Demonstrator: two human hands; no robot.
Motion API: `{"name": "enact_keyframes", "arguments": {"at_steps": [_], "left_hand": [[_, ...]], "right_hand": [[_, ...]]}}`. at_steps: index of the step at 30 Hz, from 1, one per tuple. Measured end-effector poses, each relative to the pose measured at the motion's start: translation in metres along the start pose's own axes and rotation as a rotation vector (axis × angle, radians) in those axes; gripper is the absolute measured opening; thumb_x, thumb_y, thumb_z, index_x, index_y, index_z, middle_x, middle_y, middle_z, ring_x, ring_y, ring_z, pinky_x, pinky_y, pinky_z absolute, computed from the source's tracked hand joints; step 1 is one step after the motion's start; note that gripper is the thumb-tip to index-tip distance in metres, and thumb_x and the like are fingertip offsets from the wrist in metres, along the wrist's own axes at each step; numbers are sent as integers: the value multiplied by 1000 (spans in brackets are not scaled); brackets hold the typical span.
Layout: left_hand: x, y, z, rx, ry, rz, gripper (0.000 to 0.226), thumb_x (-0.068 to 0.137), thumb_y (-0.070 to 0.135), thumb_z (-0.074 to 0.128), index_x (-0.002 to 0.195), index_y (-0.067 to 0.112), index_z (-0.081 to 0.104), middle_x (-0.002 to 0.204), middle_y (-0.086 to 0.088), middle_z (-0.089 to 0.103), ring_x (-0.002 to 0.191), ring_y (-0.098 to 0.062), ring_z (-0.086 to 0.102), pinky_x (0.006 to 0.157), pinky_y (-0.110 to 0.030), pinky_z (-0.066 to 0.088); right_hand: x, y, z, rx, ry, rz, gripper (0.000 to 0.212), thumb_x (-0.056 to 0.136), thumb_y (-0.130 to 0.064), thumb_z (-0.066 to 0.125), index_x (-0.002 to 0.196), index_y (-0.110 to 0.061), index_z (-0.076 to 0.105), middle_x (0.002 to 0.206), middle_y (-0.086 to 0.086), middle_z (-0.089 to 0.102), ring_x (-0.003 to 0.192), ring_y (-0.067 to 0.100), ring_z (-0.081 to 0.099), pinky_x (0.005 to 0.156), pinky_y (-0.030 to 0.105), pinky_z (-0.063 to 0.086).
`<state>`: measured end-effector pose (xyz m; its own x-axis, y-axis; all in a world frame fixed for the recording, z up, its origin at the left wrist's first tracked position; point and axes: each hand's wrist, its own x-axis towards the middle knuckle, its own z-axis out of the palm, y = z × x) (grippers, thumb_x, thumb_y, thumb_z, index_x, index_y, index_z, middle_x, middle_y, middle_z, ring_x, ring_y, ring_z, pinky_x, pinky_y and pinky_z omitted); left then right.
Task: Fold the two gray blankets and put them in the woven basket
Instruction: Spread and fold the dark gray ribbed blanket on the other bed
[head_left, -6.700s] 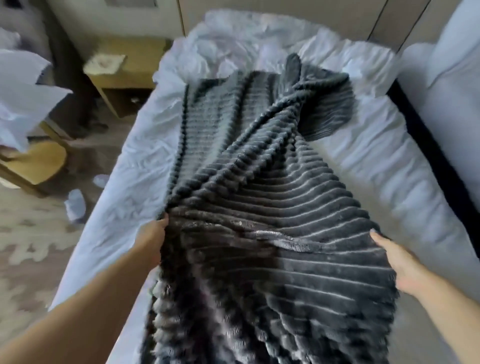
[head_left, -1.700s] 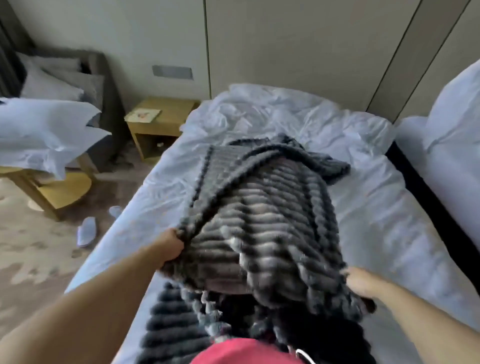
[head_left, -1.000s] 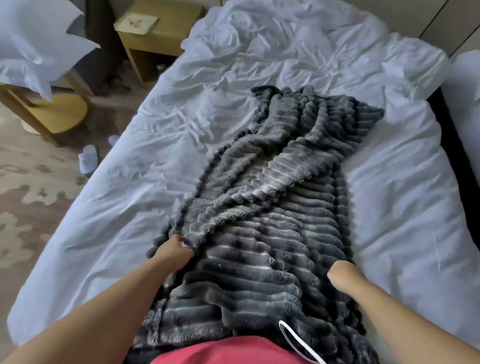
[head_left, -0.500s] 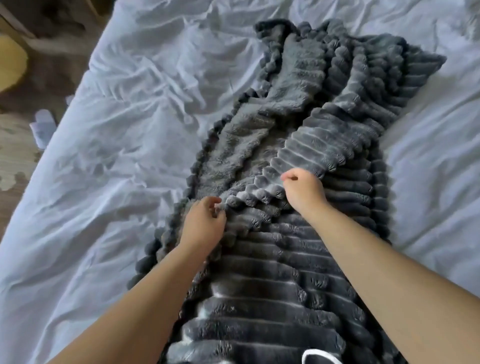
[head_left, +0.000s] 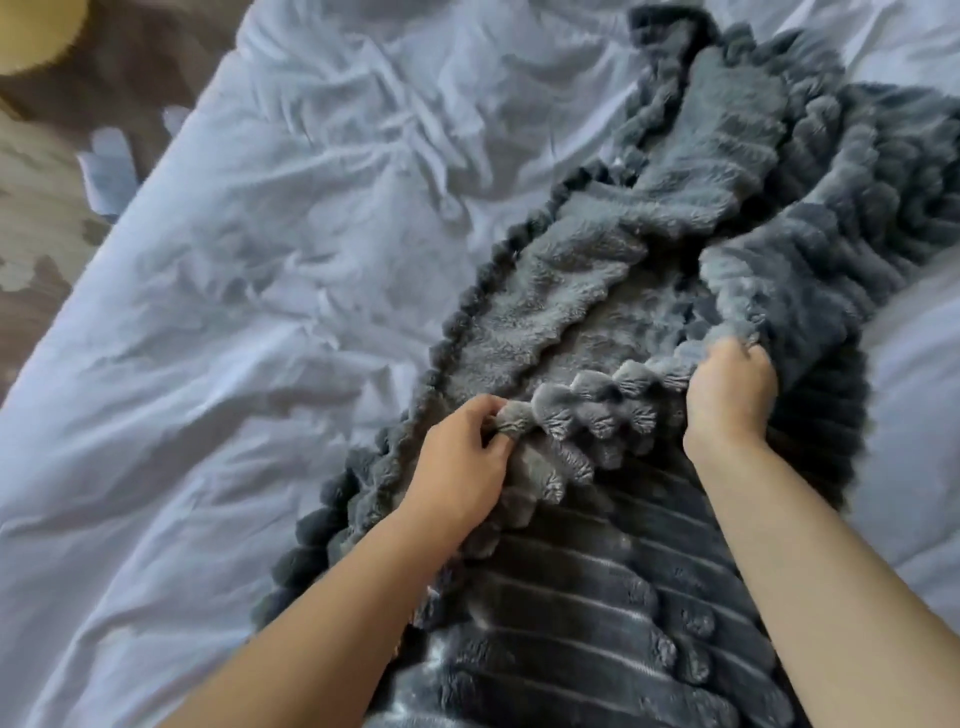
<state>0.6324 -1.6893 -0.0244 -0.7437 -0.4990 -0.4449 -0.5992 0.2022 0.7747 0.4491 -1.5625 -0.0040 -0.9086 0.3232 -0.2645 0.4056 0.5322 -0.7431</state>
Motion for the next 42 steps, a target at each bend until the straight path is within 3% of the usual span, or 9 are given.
{"name": "enact_keyframes", "arguments": {"at_steps": [5,11,15,18,23,26,32,37,42], "left_hand": [[-13,10,-39,-213,347,5,39,91,8,49,82,46,52,59,19,61,45,1,53,39,-11,35],[13,-29,-55,199,134,-417,19,88,18,54,102,7,62,98,-14,66,101,-34,60,75,-31,41],[45,-25,-58,185,130,-333,32,85,42,62,108,20,64,103,-2,69,101,-25,62,84,-30,45],[78,-15,-46,97,-4,-288,36,82,56,61,91,21,65,91,1,68,78,-15,60,70,-25,44],[101,-8,-11,187,-99,-332,45,80,59,64,82,14,64,74,-5,63,69,-24,60,60,-27,45],[84,1,-1,87,42,-317,46,83,55,62,69,11,61,63,-5,60,59,-21,57,51,-24,44],[46,89,-55,-319,186,-268,40,83,51,64,73,13,70,80,-11,72,76,-29,70,73,-42,59],[13,194,-149,-535,382,-67,31,91,50,54,92,22,65,103,-7,67,95,-26,65,85,-43,55],[-38,227,-197,-740,341,-10,35,93,50,52,111,23,63,95,0,64,80,-16,63,64,-29,53]], "right_hand": [[-46,-88,30,288,-131,-339,28,87,-21,44,61,-24,36,61,-12,40,44,-4,40,47,13,32],[-42,-66,68,-347,-778,-451,23,96,-31,43,98,-13,58,86,-3,54,82,16,48,66,30,36],[9,4,2,-335,-262,-448,16,90,-20,49,99,-19,63,110,2,57,96,19,55,82,31,44],[57,85,-69,-514,40,-35,34,90,-24,49,121,-11,55,133,15,45,114,37,49,97,47,44],[78,176,-139,-291,-218,606,75,89,-47,61,145,-5,34,151,13,36,136,35,36,110,49,32],[71,180,-152,-150,-203,501,79,89,-40,63,150,-10,23,153,9,33,137,30,36,108,46,29],[74,71,-196,41,-105,238,62,91,-34,63,143,-7,40,144,10,46,130,27,45,104,37,34],[77,-41,-294,283,174,43,17,94,-33,55,91,-17,60,79,7,55,66,17,55,61,27,45],[53,-59,-356,337,90,129,27,92,-9,48,67,-17,43,68,8,42,45,10,53,36,9,38]]}}
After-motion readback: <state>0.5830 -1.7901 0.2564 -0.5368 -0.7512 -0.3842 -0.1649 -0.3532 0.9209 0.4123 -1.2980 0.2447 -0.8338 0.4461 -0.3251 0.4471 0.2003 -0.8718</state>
